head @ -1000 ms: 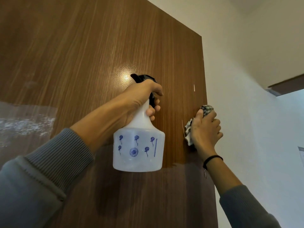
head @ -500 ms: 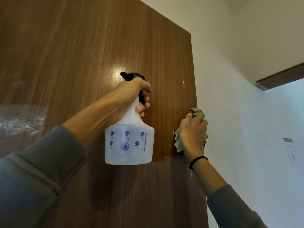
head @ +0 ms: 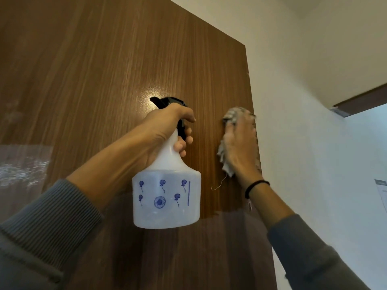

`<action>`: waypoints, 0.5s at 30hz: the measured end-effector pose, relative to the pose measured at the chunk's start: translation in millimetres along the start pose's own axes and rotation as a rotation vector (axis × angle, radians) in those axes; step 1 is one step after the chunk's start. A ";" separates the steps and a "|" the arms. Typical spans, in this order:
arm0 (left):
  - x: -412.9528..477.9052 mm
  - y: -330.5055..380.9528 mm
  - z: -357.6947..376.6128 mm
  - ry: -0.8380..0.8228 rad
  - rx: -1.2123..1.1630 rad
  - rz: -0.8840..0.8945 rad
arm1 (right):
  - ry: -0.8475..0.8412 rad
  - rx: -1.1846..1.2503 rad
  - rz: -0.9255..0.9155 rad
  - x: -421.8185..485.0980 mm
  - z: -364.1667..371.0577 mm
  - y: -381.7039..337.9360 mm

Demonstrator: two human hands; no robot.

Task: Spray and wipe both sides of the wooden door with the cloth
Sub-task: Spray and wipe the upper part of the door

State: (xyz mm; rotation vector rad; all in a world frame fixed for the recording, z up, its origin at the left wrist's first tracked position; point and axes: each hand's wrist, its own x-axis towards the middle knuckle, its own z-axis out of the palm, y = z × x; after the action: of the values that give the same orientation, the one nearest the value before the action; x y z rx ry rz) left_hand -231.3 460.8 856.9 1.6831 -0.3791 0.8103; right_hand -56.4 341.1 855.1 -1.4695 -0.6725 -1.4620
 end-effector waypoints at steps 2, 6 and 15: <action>-1.1 0.5 0.7 0.013 -0.012 0.019 | -0.145 0.061 -0.249 -27.4 -0.5 -17.1; -5.7 -1.1 1.7 0.028 -0.023 0.021 | -0.308 0.098 -0.475 -60.0 -12.4 -0.3; -6.7 1.6 4.1 0.034 0.006 -0.019 | -0.152 0.051 -0.201 5.9 2.1 -25.7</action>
State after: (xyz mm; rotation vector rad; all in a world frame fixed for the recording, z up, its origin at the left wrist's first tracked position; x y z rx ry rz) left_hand -235.8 455.4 853.0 1.6742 -0.3369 0.8251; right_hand -77.2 352.5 866.9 -1.5190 -0.9676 -1.4820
